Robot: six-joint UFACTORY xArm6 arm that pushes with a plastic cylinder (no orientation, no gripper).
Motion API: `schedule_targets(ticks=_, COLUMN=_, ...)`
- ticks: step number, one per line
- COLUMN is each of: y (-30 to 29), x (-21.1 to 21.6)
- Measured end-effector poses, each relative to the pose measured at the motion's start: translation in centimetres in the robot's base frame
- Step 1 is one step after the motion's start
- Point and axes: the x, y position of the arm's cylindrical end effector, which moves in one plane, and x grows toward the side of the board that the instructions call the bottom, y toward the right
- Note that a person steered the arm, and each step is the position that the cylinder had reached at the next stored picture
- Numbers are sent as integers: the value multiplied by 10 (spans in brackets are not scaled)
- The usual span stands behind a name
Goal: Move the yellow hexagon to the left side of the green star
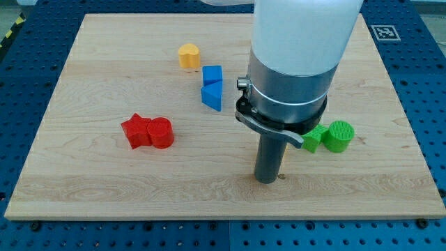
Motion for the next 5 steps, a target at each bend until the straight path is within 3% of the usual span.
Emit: schedule_targets(ticks=5, y=19, x=-32)
